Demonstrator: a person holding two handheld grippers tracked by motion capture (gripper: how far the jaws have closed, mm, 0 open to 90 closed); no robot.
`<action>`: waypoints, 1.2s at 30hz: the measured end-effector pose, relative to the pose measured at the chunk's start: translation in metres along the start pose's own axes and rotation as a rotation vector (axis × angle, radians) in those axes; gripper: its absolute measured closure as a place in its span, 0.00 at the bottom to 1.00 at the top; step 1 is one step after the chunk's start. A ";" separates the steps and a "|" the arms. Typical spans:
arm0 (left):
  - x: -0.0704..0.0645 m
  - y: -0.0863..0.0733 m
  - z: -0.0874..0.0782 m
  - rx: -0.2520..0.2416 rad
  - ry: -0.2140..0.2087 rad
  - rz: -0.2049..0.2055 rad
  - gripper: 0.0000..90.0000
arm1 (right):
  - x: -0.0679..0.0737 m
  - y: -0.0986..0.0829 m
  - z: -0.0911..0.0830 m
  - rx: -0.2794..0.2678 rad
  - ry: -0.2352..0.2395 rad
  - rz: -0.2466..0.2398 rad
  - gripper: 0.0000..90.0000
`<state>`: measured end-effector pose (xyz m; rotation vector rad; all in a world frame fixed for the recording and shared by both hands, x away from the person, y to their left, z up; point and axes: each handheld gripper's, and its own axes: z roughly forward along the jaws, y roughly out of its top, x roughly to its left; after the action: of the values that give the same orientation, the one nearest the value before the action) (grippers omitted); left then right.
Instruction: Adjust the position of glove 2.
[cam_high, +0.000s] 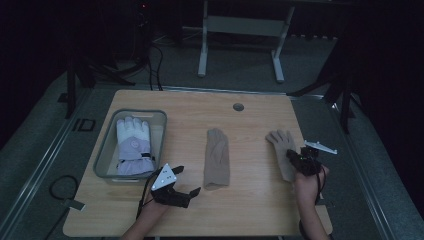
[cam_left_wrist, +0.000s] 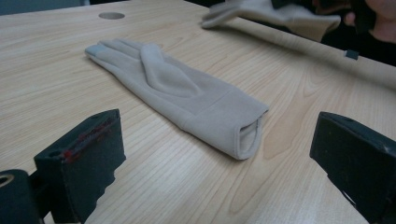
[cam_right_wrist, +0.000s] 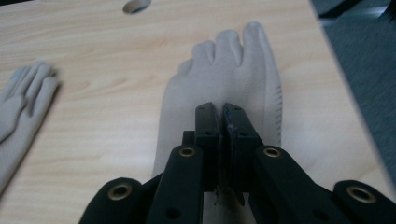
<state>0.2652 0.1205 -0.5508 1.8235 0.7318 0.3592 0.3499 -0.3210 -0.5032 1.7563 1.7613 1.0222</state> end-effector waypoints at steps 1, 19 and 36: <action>-0.001 0.000 0.000 -0.001 0.000 0.001 0.03 | 0.001 -0.003 0.000 0.004 -0.006 -0.002 0.95; 0.000 0.000 -0.001 -0.006 -0.003 0.011 0.03 | 0.003 -0.030 0.012 0.113 0.055 -0.088 0.77; 0.002 -0.001 0.000 -0.001 -0.006 0.005 0.03 | -0.020 -0.024 0.026 0.106 0.161 -0.348 0.59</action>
<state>0.2662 0.1222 -0.5522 1.8255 0.7228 0.3577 0.3561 -0.3332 -0.5414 1.3860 2.1621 0.9548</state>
